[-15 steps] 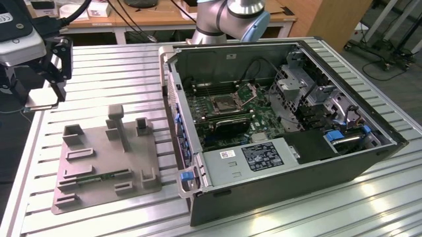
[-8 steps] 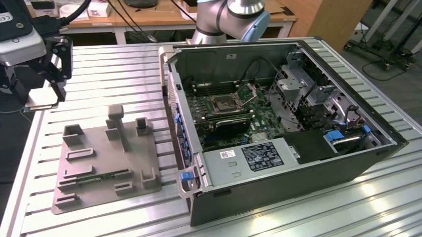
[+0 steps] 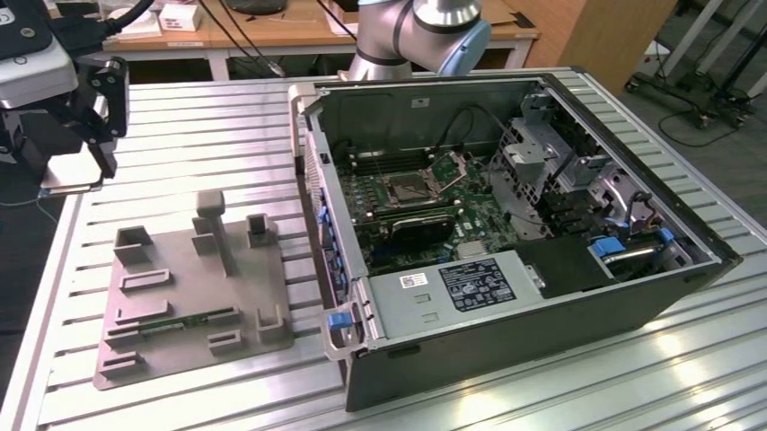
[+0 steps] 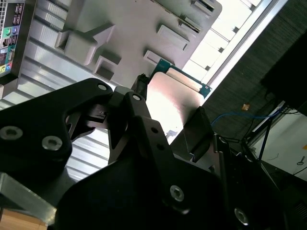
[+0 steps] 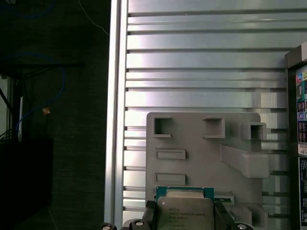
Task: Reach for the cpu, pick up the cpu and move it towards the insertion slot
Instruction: 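Pick up the cpu and move it towards the insertion slot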
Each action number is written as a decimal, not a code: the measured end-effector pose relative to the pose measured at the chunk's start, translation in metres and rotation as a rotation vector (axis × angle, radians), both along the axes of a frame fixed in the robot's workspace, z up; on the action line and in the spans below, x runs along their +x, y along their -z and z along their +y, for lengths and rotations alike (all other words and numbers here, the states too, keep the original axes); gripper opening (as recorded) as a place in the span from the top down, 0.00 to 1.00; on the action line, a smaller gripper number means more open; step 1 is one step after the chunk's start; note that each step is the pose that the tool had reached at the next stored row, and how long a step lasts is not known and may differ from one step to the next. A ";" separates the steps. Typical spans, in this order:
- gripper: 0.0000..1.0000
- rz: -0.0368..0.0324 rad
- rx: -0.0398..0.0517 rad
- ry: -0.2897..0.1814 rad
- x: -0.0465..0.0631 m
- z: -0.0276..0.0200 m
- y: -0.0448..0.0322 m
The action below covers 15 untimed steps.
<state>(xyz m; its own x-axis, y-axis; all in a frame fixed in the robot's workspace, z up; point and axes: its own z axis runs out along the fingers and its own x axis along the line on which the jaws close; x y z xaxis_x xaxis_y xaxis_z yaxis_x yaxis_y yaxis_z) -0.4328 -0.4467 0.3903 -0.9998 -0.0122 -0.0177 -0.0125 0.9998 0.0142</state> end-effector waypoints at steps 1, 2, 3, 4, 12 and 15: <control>0.45 -0.0001 0.0001 0.000 0.000 0.0000 0.0000; 0.45 -0.0001 0.0000 0.000 0.000 0.0000 -0.0001; 0.45 0.0001 -0.0001 0.000 0.000 0.0000 -0.0003; 0.45 0.0002 -0.0001 0.000 0.000 0.0000 -0.0003; 0.45 0.0002 -0.0001 0.000 0.004 0.0000 -0.0004; 0.45 0.0001 0.0000 0.000 0.006 0.0000 -0.0004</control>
<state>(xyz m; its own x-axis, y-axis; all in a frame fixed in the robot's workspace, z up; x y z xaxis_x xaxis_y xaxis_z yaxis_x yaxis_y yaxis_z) -0.4266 -0.4467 0.3907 -0.9998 -0.0122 -0.0176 -0.0124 0.9998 0.0141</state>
